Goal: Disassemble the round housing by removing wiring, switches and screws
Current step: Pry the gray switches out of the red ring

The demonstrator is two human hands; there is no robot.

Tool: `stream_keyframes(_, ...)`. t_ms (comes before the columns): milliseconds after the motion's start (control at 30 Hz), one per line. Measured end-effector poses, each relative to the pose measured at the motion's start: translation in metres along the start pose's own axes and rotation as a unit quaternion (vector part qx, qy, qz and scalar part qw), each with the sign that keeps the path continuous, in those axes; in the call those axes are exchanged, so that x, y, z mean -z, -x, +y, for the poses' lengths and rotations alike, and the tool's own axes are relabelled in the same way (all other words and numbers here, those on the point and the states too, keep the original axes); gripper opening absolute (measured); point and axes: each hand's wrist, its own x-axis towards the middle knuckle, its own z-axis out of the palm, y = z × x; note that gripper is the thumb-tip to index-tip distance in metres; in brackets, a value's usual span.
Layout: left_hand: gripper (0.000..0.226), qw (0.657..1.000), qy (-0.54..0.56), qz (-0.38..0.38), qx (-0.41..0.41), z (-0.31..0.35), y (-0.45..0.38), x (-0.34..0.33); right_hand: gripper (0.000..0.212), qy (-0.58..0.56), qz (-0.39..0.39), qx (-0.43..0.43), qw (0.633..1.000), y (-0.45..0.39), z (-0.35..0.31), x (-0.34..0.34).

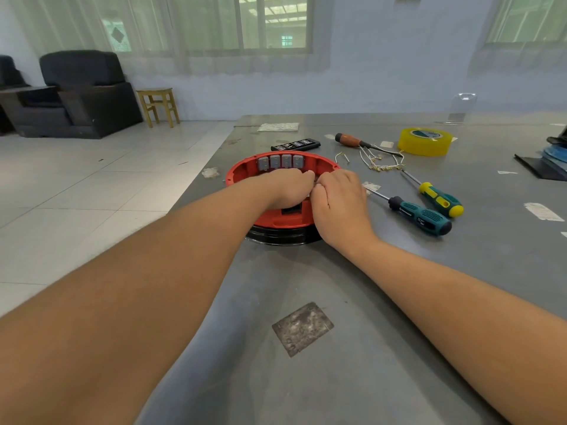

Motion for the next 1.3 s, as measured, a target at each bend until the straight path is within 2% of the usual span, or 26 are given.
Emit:
stream_keyframes(100, 0.069, 1.000, -0.002, 0.015, 0.017, -0.002, 0.000, -0.002, 0.026, 0.018, -0.006, 0.001, 1.000, 0.001, -0.001, 0.001)
stream_keyframes(167, 0.073, 0.999, -0.016, 0.029, 0.020, -0.002, 0.000, -0.004, 0.026, 0.026, -0.010, 0.002, 1.000, 0.001, -0.001, 0.002)
stream_keyframes(333, 0.061, 0.998, -0.038, 0.043, 0.021, -0.002, 0.001, -0.004, 0.030, 0.035, -0.020, 0.005, 0.999, 0.001, 0.000, 0.003)
stream_keyframes(500, 0.054, 0.999, 0.008, 0.031, 0.041, -0.001, 0.000, -0.004, 0.030, 0.041, -0.022, 0.006, 0.999, 0.001, 0.000, 0.002)
stream_keyframes(700, 0.050, 0.995, 0.056, 0.052, 0.060, 0.002, -0.001, -0.005, 0.030, 0.045, -0.021, 0.012, 0.999, 0.001, -0.002, 0.004)
stream_keyframes(800, 0.049, 0.990, 0.106, 0.064, 0.065, 0.002, 0.001, -0.002, 0.032, 0.036, -0.025, 0.005, 0.999, 0.001, -0.002, 0.004)
stream_keyframes(867, 0.052, 0.978, 0.191, 0.053, 0.059, -0.002, 0.000, 0.003, 0.031, 0.031, -0.026, 0.001, 0.999, 0.002, -0.002, 0.004)
stream_keyframes(933, 0.056, 0.959, 0.267, 0.076, 0.062, -0.006, -0.003, 0.009, 0.031, 0.023, -0.025, -0.001, 0.999, 0.002, -0.002, 0.004)
stream_keyframes(1067, 0.067, 0.970, 0.226, 0.086, 0.033, -0.006, -0.003, 0.003, 0.029, 0.014, -0.018, 0.006, 1.000, 0.003, -0.001, 0.003)
stream_keyframes(1167, 0.067, 0.977, 0.189, 0.100, 0.013, -0.007, -0.001, 0.004, 0.029, 0.012, -0.009, 0.013, 1.000, 0.003, 0.001, 0.002)
stream_keyframes(1300, 0.074, 0.977, 0.183, 0.106, -0.003, -0.010, -0.002, 0.006, 0.029, -0.002, -0.002, 0.025, 1.000, 0.004, 0.002, 0.001)
